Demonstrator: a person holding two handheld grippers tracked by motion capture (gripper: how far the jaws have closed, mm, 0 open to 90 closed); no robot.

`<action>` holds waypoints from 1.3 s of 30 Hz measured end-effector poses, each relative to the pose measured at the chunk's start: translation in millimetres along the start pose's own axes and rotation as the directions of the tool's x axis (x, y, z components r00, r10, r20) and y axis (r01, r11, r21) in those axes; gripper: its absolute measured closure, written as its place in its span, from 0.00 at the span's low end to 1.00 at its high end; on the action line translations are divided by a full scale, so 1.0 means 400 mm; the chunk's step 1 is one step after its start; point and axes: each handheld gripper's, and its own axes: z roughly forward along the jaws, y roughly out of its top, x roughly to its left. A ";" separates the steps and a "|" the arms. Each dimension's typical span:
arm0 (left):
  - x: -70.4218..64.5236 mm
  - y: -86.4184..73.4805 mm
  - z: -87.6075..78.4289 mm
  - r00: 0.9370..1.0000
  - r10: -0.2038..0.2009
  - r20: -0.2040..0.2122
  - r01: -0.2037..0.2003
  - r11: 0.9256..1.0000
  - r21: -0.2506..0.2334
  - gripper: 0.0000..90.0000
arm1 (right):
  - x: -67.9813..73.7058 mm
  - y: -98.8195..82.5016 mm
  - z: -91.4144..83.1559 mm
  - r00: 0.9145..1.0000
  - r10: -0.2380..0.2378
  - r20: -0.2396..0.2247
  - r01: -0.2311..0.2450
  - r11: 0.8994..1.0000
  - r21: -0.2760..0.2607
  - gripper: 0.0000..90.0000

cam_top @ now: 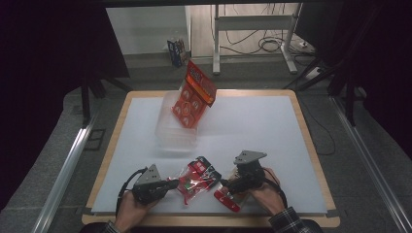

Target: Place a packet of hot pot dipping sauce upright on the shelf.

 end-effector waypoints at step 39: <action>0.017 -0.038 0.050 0.998 -0.040 0.050 0.032 0.987 0.155 1.00 | 0.062 0.027 0.037 0.997 -0.017 -0.075 0.019 1.000 0.025 0.00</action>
